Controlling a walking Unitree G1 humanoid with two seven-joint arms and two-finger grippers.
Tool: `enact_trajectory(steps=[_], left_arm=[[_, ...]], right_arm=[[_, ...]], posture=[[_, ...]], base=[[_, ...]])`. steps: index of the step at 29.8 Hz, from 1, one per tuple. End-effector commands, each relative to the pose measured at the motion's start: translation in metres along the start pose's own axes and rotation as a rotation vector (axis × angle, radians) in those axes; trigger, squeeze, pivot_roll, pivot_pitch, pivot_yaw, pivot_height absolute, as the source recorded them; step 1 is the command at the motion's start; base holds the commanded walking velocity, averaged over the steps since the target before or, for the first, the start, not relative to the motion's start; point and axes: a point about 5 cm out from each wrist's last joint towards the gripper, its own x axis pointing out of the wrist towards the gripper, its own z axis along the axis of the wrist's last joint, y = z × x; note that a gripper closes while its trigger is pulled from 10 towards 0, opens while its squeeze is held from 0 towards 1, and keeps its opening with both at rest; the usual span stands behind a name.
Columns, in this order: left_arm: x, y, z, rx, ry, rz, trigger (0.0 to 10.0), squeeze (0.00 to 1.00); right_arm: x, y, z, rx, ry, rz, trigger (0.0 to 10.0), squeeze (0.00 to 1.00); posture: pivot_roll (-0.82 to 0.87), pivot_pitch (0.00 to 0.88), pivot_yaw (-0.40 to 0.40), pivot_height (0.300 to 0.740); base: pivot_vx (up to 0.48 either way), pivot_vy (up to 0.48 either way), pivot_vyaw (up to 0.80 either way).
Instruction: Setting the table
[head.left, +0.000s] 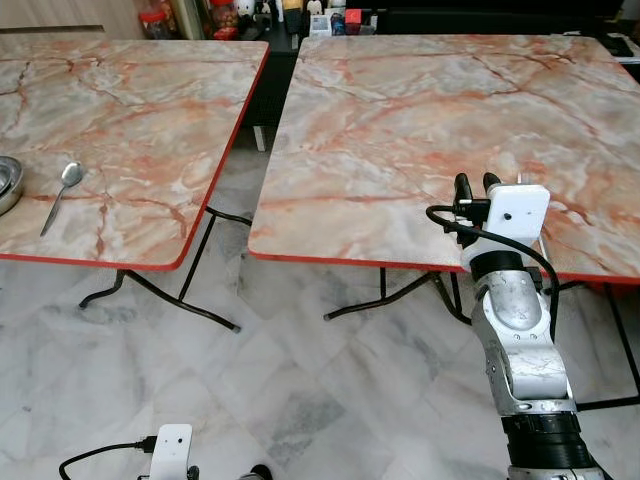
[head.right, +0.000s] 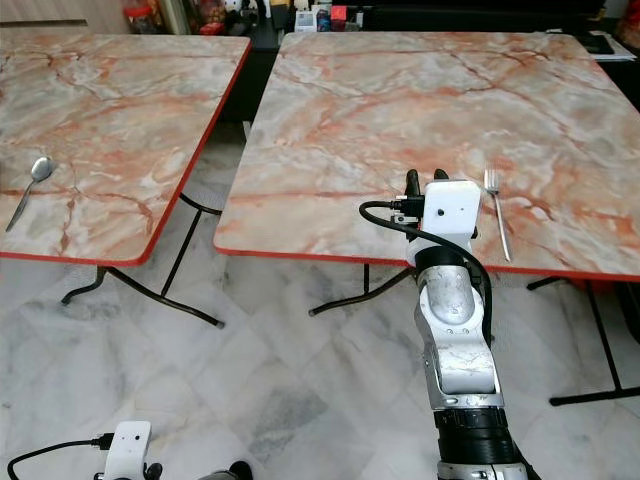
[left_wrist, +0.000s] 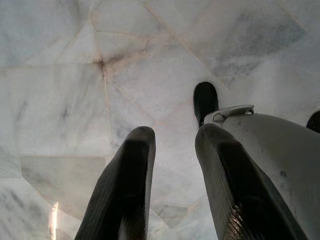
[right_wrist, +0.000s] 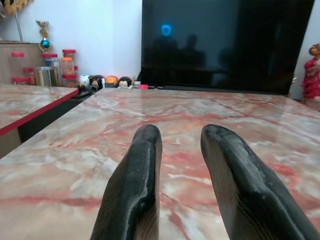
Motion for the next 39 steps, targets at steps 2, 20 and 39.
enact_trajectory(steps=[2,20,39], left_arm=[[-0.0011,0.0033,-0.0060,0.004,0.024,0.008,10.0,0.00],[-0.0003,0.0010,-0.0031,0.005,0.020,-0.001,10.0,0.00],[-0.0009,-0.0005,-0.0058,0.025,0.021,-0.008,10.0,0.00]], right_arm=[[0.0006,0.0013,0.0016,0.000,-0.003,0.004,10.0,0.00],[0.0000,0.0004,0.0005,0.001,0.001,0.000,10.0,0.00],[-0.0003,-0.0020,-0.0014,0.003,0.014,-0.015,10.0,0.00]], posture=[[-0.04,0.175,0.038,0.740],[-0.04,0.177,0.040,0.740],[-0.04,0.178,0.040,0.740]], base=[[0.341,0.000,0.00],[0.351,0.000,0.00],[0.070,-0.142,0.00]])
